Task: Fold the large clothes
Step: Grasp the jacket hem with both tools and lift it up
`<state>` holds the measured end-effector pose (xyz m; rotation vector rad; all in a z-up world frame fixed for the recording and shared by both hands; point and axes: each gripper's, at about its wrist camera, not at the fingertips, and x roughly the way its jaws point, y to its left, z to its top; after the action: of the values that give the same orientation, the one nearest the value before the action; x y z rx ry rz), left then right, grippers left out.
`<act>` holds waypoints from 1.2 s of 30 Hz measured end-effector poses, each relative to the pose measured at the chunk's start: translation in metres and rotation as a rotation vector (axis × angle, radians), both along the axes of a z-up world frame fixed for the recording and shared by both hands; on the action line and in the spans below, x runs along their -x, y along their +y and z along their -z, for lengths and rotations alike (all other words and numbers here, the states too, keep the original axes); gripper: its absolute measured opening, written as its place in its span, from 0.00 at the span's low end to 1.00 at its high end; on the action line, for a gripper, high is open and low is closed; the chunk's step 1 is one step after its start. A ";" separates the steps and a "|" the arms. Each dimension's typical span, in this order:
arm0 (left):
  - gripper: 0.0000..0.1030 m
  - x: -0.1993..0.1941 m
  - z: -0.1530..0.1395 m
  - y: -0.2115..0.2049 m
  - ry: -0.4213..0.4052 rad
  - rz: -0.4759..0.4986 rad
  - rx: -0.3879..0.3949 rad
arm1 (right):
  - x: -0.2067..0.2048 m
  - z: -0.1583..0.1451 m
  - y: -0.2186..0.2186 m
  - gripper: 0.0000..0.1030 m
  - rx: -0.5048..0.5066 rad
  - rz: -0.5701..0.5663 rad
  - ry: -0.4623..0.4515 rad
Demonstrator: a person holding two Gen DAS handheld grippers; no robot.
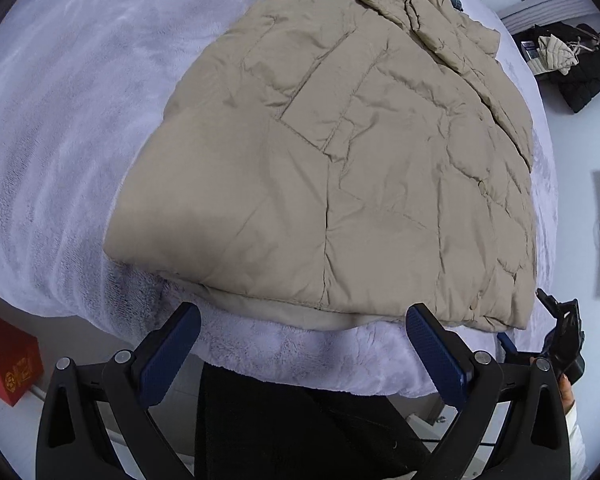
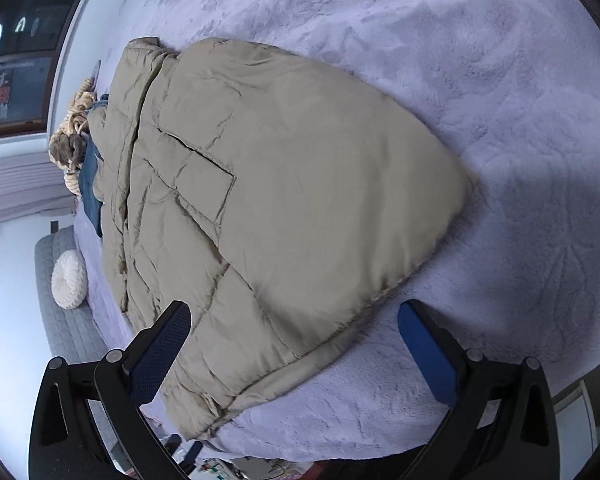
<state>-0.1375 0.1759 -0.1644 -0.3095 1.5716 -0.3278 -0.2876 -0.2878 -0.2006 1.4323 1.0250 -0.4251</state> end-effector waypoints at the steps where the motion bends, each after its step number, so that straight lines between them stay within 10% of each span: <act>1: 1.00 0.002 0.004 0.001 0.011 -0.001 0.014 | -0.002 0.001 0.000 1.00 -0.016 0.005 -0.013; 12: 0.99 -0.028 0.014 -0.005 -0.037 -0.177 0.201 | -0.011 0.010 -0.002 1.00 -0.107 0.017 -0.077; 15: 0.69 -0.036 0.010 -0.015 -0.063 -0.163 0.209 | -0.011 0.011 -0.004 1.00 -0.148 0.053 -0.123; 18: 0.18 -0.042 0.003 -0.023 -0.115 -0.106 0.156 | -0.009 0.009 -0.004 1.00 -0.163 0.076 -0.140; 21: 0.16 -0.046 -0.008 -0.012 -0.148 -0.098 0.165 | -0.003 0.009 -0.004 0.77 -0.173 0.089 -0.142; 25: 0.12 -0.048 -0.023 -0.002 -0.192 -0.084 0.165 | -0.001 0.013 -0.005 0.12 -0.188 0.084 -0.120; 36: 0.12 -0.082 -0.125 -0.010 -0.448 -0.070 0.170 | -0.059 -0.075 -0.029 0.07 0.074 -0.172 -0.178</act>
<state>-0.0556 0.1663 -0.0394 -0.3916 1.0923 -0.4441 -0.2288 -0.3172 -0.1254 1.2798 0.9692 -0.2047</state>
